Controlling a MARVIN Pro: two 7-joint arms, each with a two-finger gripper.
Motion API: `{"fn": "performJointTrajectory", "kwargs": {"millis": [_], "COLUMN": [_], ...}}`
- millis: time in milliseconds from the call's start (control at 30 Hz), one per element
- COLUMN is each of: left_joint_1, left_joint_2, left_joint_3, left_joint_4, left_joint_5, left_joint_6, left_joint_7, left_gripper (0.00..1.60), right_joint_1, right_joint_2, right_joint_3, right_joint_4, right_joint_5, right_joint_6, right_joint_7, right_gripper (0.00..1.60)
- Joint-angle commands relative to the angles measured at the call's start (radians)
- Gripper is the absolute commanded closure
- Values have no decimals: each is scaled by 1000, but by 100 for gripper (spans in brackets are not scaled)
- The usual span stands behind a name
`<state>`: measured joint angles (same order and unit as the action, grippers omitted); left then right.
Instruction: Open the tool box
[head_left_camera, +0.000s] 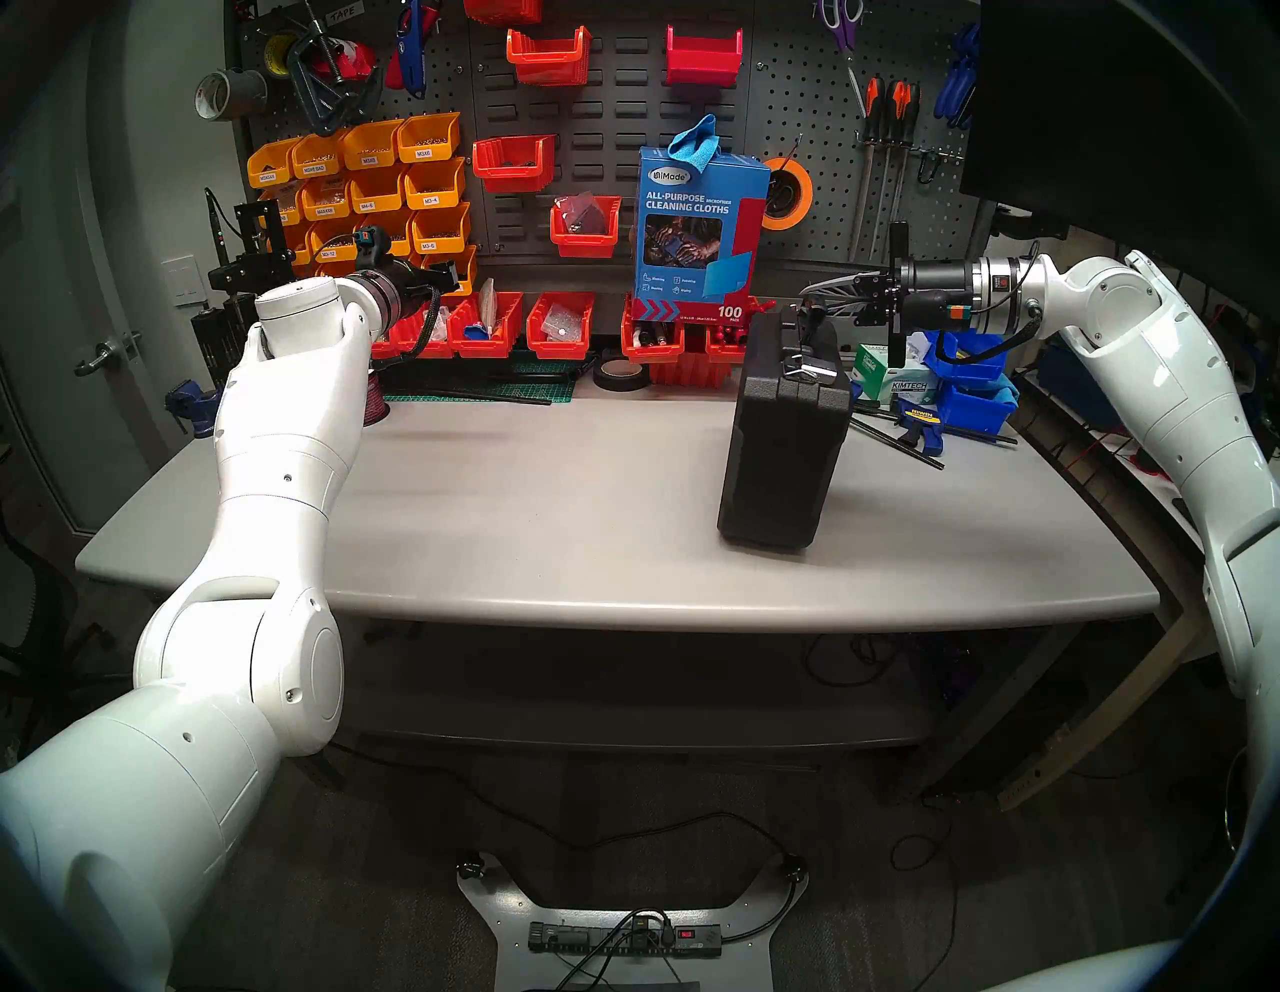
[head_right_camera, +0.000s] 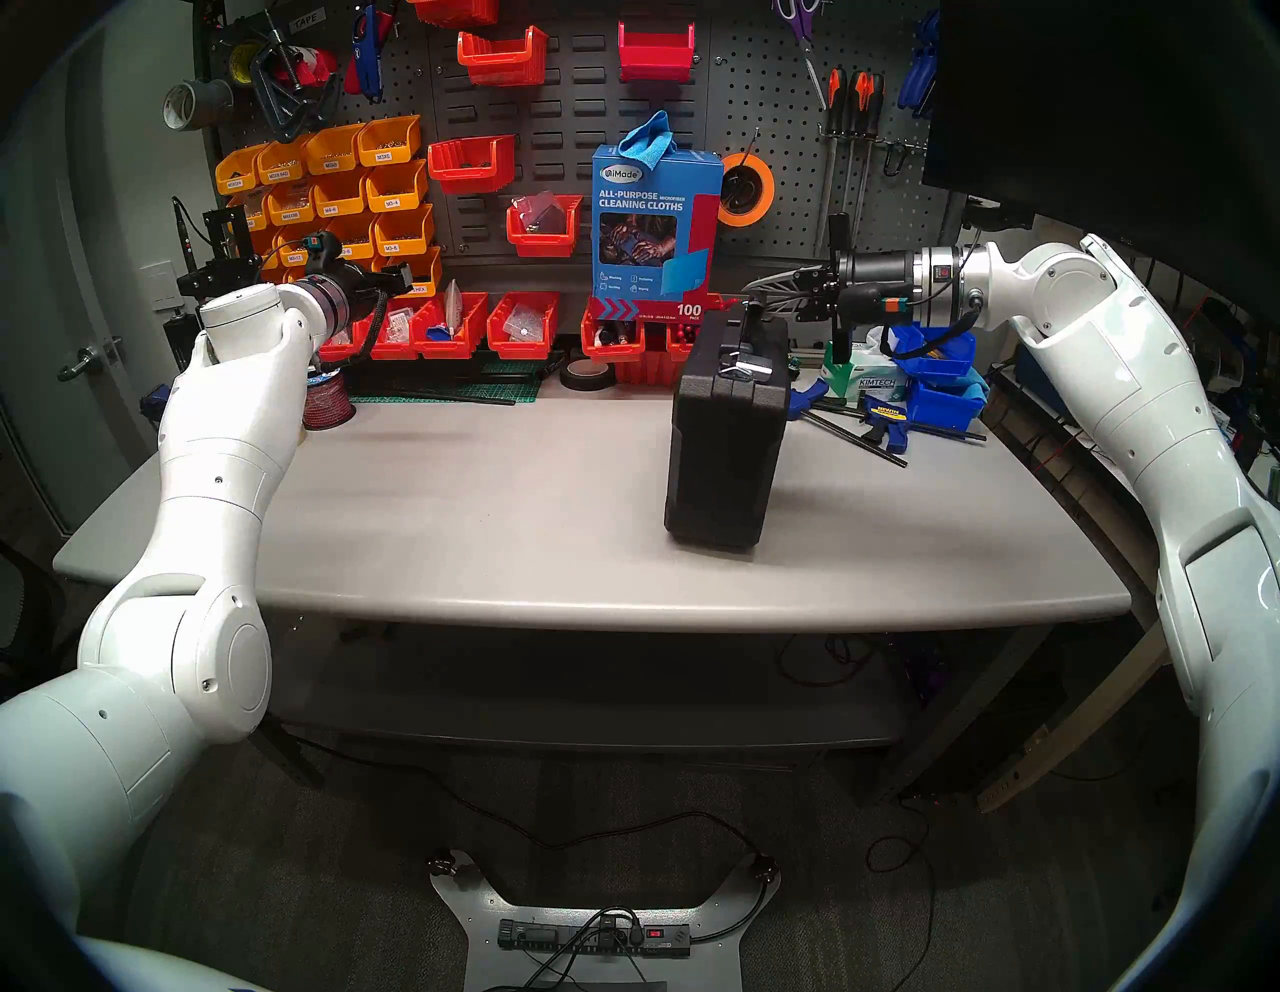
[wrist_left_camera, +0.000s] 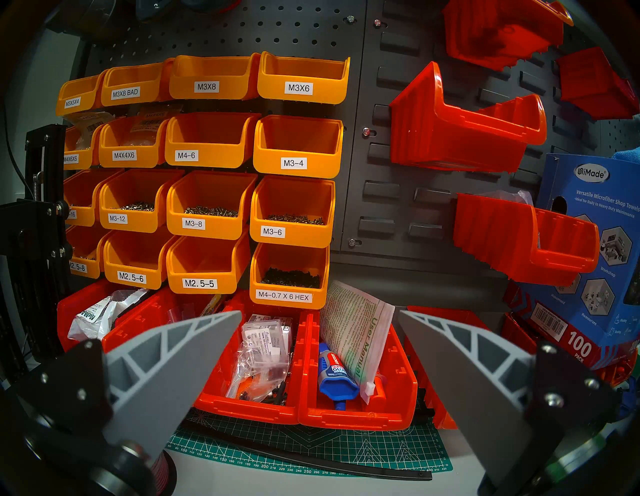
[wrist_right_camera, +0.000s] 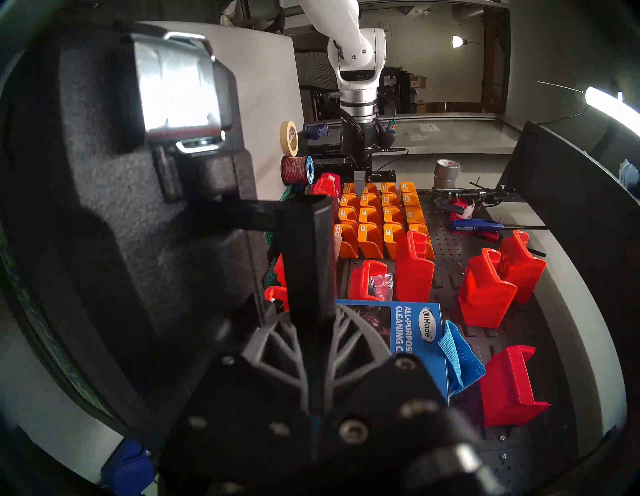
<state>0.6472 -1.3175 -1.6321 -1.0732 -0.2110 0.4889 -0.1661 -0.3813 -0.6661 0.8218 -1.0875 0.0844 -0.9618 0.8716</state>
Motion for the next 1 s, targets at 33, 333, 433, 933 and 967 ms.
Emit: {"fn": "performJointTrajectory", "kwargs": {"millis": [33, 333, 433, 933, 967], "left_joint_1": [-20, -20, -20, -20, -20], "left_joint_2": [-2, -2, -2, -2, -2], "left_joint_3": [1, 1, 1, 1, 1], "left_joint_4": [-12, -12, -12, -12, -12], "left_joint_5": [-1, -1, -1, -1, -1], "left_joint_6": [-2, -2, -2, -2, -2], "left_joint_7": [0, 0, 0, 0, 0], "left_gripper": [0, 0, 0, 0, 0], "right_joint_1": [21, 36, 38, 39, 41], "right_joint_2": [47, 31, 29, 34, 33], "right_joint_3": [-6, -29, -37, -65, -67], "right_joint_4": [-4, 20, 27, 58, 61], "right_joint_5": [53, 70, 76, 117, 123], "right_joint_6": [2, 2, 2, 2, 2], "right_joint_7": [58, 60, 61, 71, 72], "right_gripper": [160, 160, 160, 0, 0]}}
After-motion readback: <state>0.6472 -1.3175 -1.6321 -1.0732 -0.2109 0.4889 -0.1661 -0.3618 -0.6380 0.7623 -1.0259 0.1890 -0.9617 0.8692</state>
